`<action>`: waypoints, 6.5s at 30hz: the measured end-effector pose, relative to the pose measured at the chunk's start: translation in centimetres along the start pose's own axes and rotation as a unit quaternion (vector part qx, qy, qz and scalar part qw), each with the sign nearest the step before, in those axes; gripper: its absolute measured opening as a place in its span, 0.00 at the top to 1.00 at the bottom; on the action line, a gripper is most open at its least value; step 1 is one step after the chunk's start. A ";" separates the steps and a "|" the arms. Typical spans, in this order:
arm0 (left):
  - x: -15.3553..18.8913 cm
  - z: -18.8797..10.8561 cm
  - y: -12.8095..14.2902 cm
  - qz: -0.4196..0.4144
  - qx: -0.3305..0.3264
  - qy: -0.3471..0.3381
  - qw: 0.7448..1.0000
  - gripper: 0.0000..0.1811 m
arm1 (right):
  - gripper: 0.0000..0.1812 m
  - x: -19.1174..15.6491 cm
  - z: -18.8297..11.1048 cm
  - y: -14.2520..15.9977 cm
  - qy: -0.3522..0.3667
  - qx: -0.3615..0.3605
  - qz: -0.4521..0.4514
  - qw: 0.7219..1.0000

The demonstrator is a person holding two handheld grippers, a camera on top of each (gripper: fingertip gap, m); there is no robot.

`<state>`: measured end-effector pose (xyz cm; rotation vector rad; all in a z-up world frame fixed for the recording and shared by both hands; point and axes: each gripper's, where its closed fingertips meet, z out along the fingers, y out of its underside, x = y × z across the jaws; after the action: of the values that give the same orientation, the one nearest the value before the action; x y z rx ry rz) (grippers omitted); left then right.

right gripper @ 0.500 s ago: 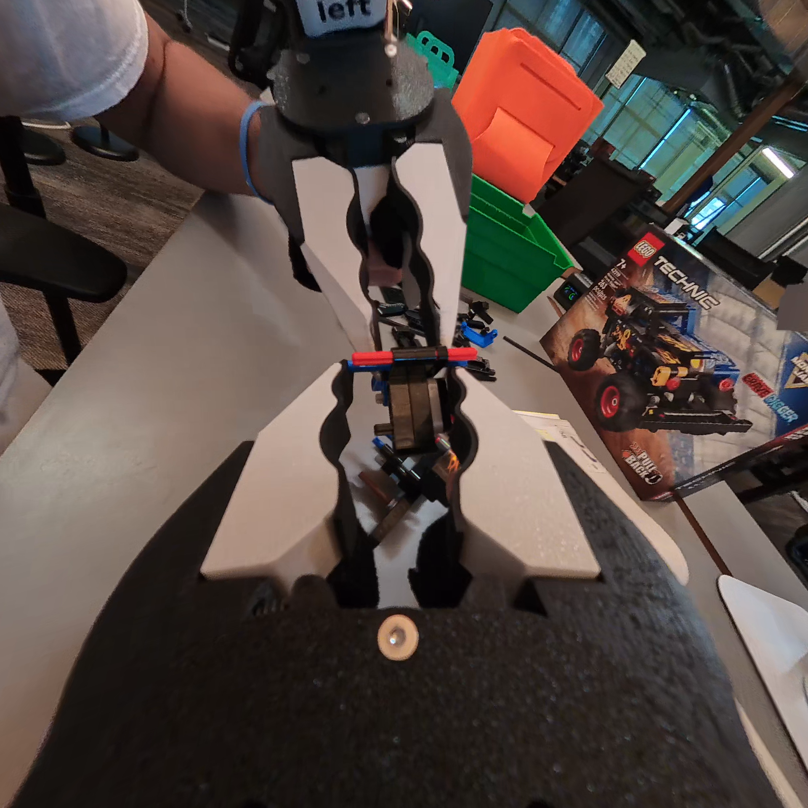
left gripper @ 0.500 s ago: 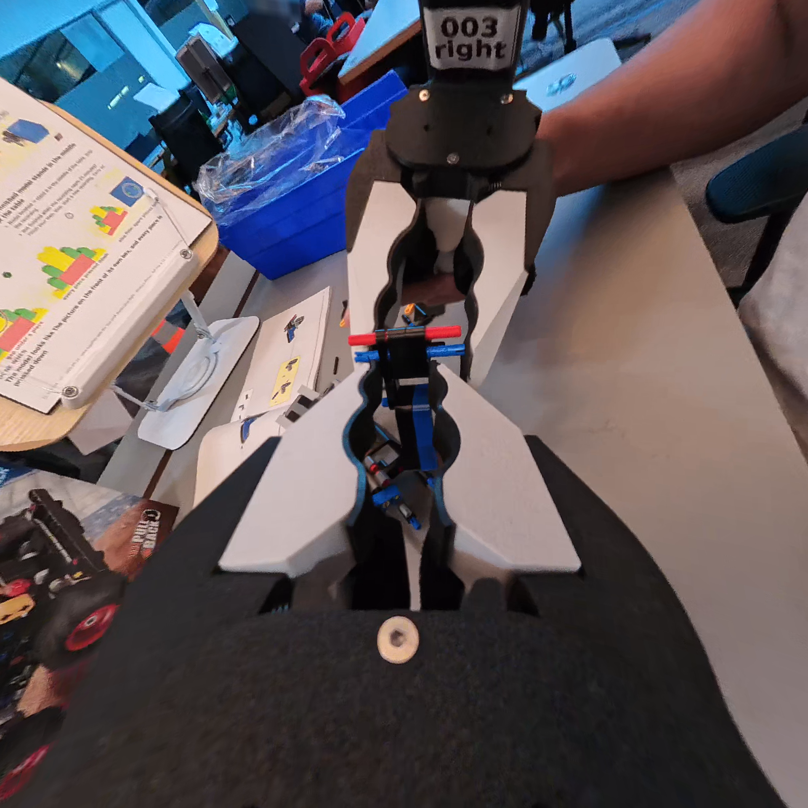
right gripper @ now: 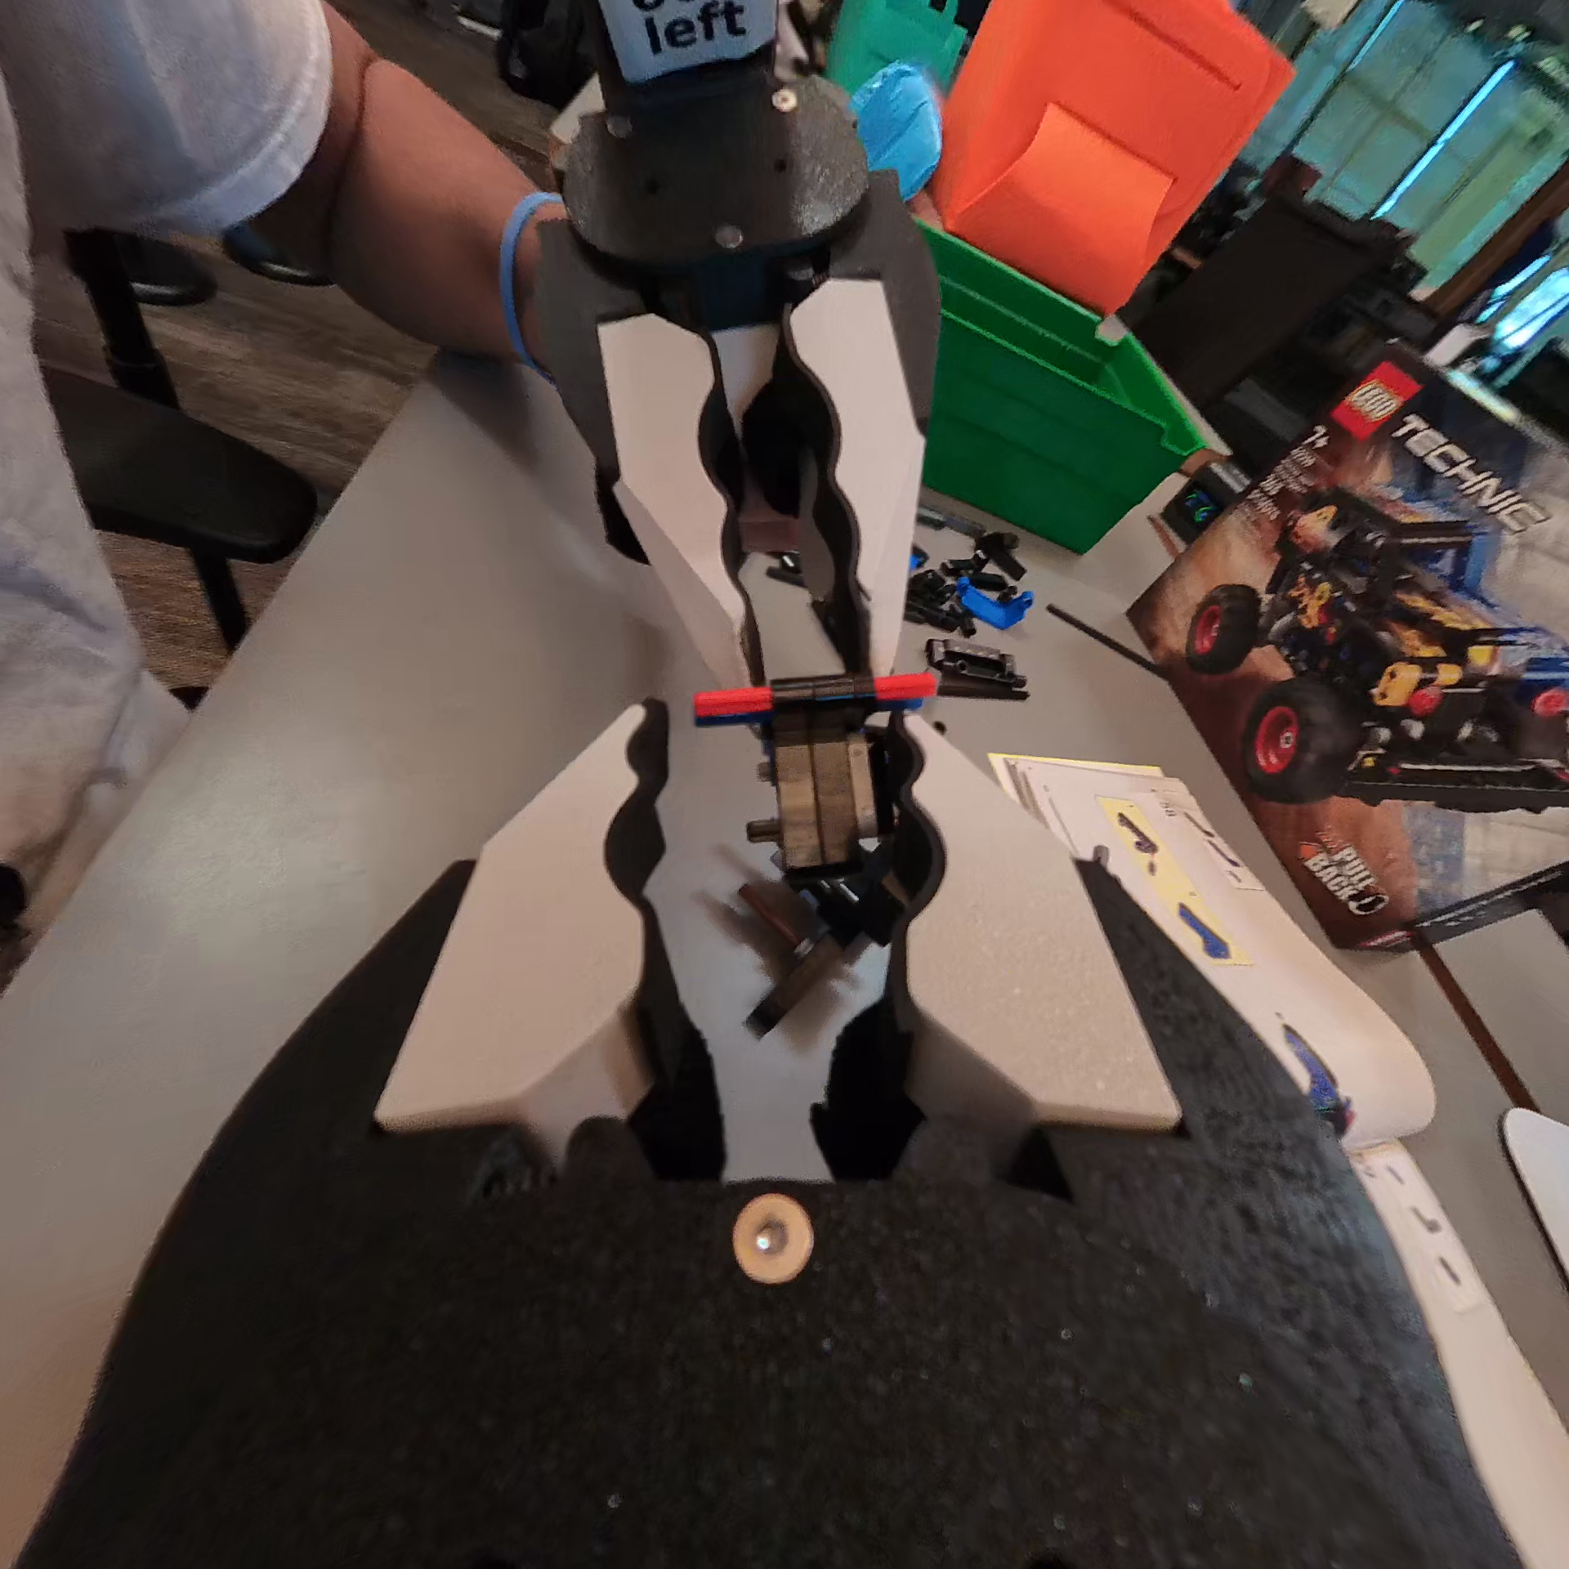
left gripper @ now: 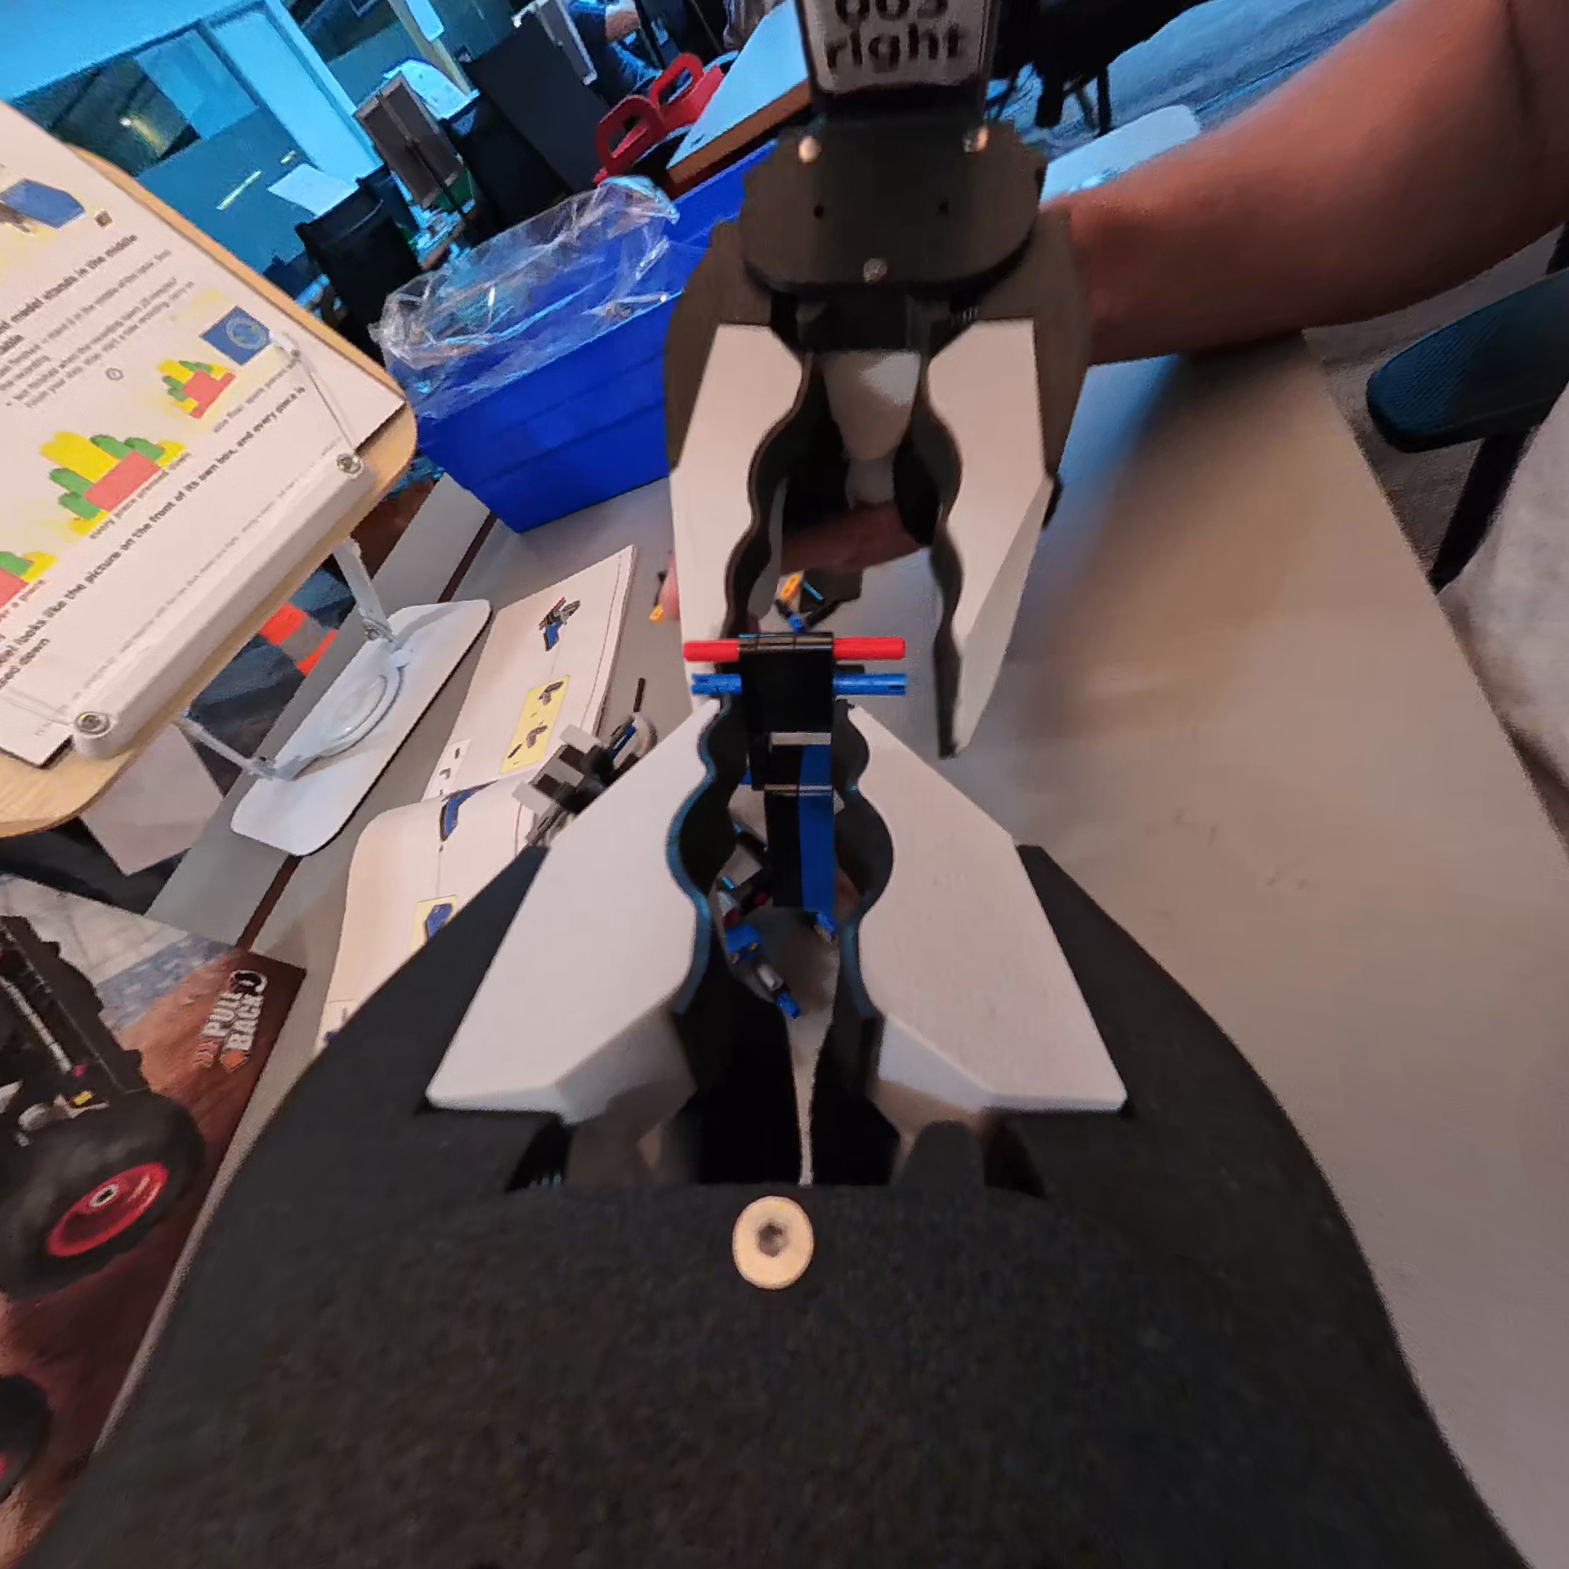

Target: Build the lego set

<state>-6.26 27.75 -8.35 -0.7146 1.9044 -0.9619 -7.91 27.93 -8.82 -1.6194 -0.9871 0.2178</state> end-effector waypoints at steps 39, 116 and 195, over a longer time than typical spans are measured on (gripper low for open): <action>1.0 -0.2 -0.9 -0.030 0.070 0.016 0.997 0.90 | 0.88 0.2 -2.6 -1.1 -0.040 0.079 0.024 0.996; 1.7 1.4 1.0 0.064 -0.001 -0.024 0.998 0.90 | 0.87 0.3 -0.8 4.0 0.048 -0.182 -0.123 0.974; 5.0 2.6 6.4 -0.099 -0.137 0.040 0.985 0.97 | 0.77 16.9 -14.0 17.9 0.376 -0.253 0.295 0.841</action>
<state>-7.00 26.50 -16.75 -1.0570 2.0897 -0.8666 19.80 29.94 -14.12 -2.2045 0.1071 -0.2922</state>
